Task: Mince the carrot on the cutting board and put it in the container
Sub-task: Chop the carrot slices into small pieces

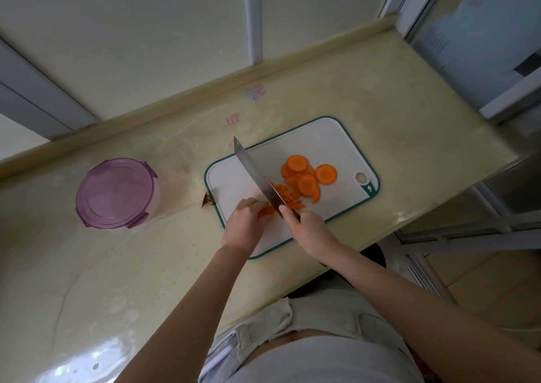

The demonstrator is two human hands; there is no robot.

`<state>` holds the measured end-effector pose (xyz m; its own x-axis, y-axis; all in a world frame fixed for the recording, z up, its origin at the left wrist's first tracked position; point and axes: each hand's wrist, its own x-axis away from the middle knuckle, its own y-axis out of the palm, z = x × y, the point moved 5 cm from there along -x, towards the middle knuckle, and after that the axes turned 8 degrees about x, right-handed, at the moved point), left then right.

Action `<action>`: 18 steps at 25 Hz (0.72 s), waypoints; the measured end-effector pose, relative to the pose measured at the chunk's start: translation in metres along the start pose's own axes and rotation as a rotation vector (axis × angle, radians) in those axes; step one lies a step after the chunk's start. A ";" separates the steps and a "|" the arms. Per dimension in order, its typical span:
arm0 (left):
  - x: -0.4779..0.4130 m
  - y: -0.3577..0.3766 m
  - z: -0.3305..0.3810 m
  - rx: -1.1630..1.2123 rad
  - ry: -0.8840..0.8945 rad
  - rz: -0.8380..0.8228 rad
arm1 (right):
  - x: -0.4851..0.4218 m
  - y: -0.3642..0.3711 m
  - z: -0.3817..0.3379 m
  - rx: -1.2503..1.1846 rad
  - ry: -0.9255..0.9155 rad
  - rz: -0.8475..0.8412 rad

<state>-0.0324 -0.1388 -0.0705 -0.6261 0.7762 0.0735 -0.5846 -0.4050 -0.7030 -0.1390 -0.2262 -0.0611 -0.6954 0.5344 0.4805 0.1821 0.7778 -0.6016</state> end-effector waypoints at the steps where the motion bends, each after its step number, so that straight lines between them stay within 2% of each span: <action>1: 0.000 -0.001 0.000 -0.006 0.002 0.004 | 0.001 -0.001 0.000 -0.009 0.001 -0.001; 9: 0.001 -0.001 -0.003 -0.095 -0.025 0.006 | 0.009 -0.002 0.002 0.010 0.020 -0.035; 18: 0.002 0.005 -0.004 -0.109 0.008 0.066 | 0.009 0.014 0.001 0.149 0.061 -0.049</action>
<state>-0.0348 -0.1369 -0.0772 -0.6572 0.7535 0.0191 -0.4820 -0.4007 -0.7792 -0.1437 -0.2114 -0.0659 -0.6567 0.5196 0.5466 0.0405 0.7480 -0.6624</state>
